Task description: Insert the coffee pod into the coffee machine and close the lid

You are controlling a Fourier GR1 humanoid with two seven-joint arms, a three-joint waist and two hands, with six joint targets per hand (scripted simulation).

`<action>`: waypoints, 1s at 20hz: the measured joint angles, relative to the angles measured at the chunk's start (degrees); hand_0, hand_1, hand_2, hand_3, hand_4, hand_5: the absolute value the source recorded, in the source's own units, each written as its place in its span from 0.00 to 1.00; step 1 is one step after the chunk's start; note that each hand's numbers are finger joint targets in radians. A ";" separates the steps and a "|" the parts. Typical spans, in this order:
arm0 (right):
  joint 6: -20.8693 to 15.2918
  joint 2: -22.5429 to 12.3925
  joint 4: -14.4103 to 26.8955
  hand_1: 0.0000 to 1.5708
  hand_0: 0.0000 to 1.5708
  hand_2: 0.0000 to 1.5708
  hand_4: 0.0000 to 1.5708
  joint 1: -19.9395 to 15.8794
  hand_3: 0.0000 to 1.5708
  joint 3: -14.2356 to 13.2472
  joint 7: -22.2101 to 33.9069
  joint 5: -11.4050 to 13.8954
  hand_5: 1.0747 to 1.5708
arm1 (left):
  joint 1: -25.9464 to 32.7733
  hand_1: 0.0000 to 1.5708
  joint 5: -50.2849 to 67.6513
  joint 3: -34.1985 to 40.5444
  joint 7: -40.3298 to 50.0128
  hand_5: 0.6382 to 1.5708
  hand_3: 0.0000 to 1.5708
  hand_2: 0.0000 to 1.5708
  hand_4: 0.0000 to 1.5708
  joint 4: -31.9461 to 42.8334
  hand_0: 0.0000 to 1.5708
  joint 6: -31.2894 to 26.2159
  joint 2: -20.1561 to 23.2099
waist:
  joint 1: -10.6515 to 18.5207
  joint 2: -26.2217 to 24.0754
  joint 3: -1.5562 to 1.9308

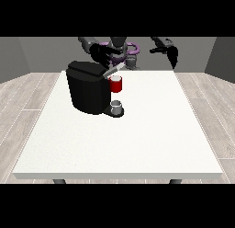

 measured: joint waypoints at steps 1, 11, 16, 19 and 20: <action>0.12 -0.08 0.00 0.00 0.00 0.00 0.08 -0.28 0.00 0.33 -0.45 0.53 1.00 | 0.11 0.00 -0.10 0.19 -1.09 1.00 0.00 0.00 0.09 0.57 0.00 -0.05 0.26 | -0.09 0.48 0.00; -1.30 1.82 1.57 0.00 0.00 0.00 0.02 -3.83 0.00 1.14 -0.56 3.36 1.00 | 0.41 0.00 0.15 -1.05 -1.73 1.00 0.00 0.00 0.08 0.82 0.00 0.33 -0.27 | 0.80 -0.40 0.00; 0.92 3.74 0.40 0.00 0.00 0.00 0.22 -1.28 0.00 1.95 -3.31 2.21 1.00 | 2.20 0.00 -0.63 -2.50 -2.14 1.00 0.00 0.00 0.11 -0.77 0.00 1.29 -1.50 | -0.03 -2.92 0.01; 0.49 5.09 -1.88 0.00 0.00 0.00 0.18 3.05 0.00 4.73 -6.27 -0.34 1.00 | 3.00 0.00 -0.75 -2.47 -4.13 1.00 0.00 0.00 0.16 0.14 0.00 1.43 -1.85 | -1.23 -4.08 0.01; 0.41 5.36 -2.82 0.00 0.00 0.00 0.18 4.97 0.00 5.70 -6.78 -1.94 1.00 | 3.63 0.00 -0.81 -2.53 -4.74 1.00 0.00 0.00 0.12 0.65 0.00 1.53 -2.17 | -1.81 -4.93 0.01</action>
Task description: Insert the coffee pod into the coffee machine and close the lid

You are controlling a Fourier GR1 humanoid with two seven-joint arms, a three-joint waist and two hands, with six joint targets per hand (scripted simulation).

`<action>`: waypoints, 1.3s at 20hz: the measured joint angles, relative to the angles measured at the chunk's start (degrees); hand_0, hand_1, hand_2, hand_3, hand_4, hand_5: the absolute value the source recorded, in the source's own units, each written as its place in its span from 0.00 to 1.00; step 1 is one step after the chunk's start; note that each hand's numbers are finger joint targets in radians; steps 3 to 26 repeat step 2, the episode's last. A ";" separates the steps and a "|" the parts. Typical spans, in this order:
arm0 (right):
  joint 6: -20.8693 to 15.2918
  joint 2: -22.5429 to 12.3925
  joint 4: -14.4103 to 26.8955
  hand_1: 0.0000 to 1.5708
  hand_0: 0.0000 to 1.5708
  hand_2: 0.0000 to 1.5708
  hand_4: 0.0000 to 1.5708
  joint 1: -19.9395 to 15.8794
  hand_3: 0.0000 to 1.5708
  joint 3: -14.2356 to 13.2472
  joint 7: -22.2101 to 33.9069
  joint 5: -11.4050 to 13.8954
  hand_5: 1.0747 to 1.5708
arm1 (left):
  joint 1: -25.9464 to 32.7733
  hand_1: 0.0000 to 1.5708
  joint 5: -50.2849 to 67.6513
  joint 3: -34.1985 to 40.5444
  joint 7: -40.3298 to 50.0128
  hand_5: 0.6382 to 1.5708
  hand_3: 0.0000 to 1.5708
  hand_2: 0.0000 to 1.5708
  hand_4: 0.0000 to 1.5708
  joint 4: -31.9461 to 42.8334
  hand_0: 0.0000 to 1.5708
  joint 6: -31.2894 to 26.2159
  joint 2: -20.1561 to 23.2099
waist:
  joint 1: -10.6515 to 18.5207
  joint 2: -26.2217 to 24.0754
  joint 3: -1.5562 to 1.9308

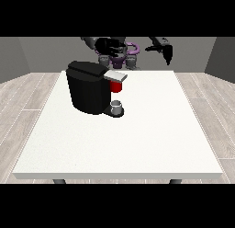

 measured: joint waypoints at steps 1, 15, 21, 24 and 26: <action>0.06 0.22 -0.95 0.00 0.00 0.00 0.16 2.09 0.00 0.85 -0.48 -1.41 1.00 | 0.36 0.00 0.09 0.37 -0.51 1.00 0.00 0.00 0.12 0.50 0.00 0.11 0.09 | -0.89 -0.80 0.00; 0.02 0.38 -1.55 0.00 0.00 0.00 0.10 4.29 0.00 1.30 -0.49 -2.39 1.00 | 1.32 0.00 -0.06 0.21 -0.57 1.00 0.00 0.00 0.12 0.46 0.00 0.35 -0.22 | -1.53 -2.12 0.00; 0.02 0.38 -1.55 0.00 0.00 0.00 0.10 4.29 0.00 1.30 -0.49 -2.39 1.00 | 1.32 0.00 -0.06 0.21 -0.57 1.00 0.00 0.00 0.12 0.46 0.00 0.35 -0.22 | -1.53 -2.12 0.00; 0.02 0.38 -1.55 0.00 0.00 0.00 0.10 4.29 0.00 1.30 -0.49 -2.39 1.00 | 1.32 0.00 -0.06 0.21 -0.57 1.00 0.00 0.00 0.12 0.46 0.00 0.35 -0.22 | -1.53 -2.12 0.00; 0.02 0.38 -1.55 0.00 0.00 0.00 0.10 4.29 0.00 1.30 -0.49 -2.39 1.00 | 1.32 0.00 -0.06 0.21 -0.57 1.00 0.00 0.00 0.12 0.46 0.00 0.35 -0.22 | -1.53 -2.12 0.00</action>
